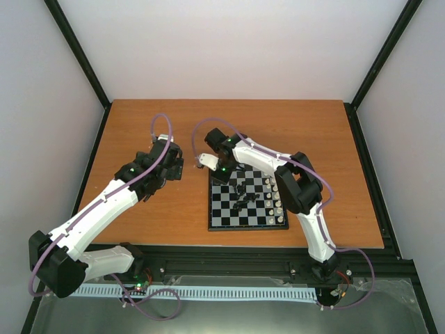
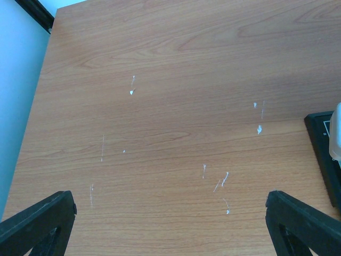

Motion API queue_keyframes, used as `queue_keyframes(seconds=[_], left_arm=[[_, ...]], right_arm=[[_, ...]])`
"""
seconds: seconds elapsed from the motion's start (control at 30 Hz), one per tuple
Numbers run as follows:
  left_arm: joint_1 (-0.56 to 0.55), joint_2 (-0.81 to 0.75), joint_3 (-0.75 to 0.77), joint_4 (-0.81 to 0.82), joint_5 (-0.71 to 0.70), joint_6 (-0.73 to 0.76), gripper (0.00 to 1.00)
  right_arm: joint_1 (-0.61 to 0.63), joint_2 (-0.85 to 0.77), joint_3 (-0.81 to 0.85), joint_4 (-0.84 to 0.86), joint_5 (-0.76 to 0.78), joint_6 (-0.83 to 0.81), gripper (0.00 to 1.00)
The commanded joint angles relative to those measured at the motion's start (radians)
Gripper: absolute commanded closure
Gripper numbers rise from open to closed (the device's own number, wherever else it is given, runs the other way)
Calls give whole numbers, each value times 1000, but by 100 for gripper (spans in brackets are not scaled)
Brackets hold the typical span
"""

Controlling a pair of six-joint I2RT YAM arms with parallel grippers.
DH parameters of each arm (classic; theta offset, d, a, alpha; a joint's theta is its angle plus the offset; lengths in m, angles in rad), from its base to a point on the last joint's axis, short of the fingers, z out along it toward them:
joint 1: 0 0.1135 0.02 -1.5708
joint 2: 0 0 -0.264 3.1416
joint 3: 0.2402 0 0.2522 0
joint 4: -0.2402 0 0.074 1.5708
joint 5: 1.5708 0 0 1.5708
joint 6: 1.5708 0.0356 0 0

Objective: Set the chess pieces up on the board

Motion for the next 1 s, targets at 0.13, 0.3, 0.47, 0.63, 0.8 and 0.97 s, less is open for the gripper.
queue_keyframes(seconds=[0.13, 0.3, 0.47, 0.63, 0.8, 0.97], left_arm=[[6, -7, 23, -6, 3, 9, 0], [6, -8, 23, -7, 5, 11, 0], [6, -6, 23, -6, 13, 13, 0], [6, -5, 23, -5, 23, 13, 0], [6, -1, 22, -7, 24, 14, 0], [6, 1, 23, -6, 24, 15, 0]], right_arm=[[6, -151, -43, -5, 29, 5, 71], [-24, -246, -125, 7, 34, 8, 71], [-78, -303, -210, 8, 51, -3, 72], [-112, -314, -295, 34, 49, -9, 78], [-114, -287, -314, 43, 29, -10, 79], [-114, -252, -301, 39, 17, -11, 79]])
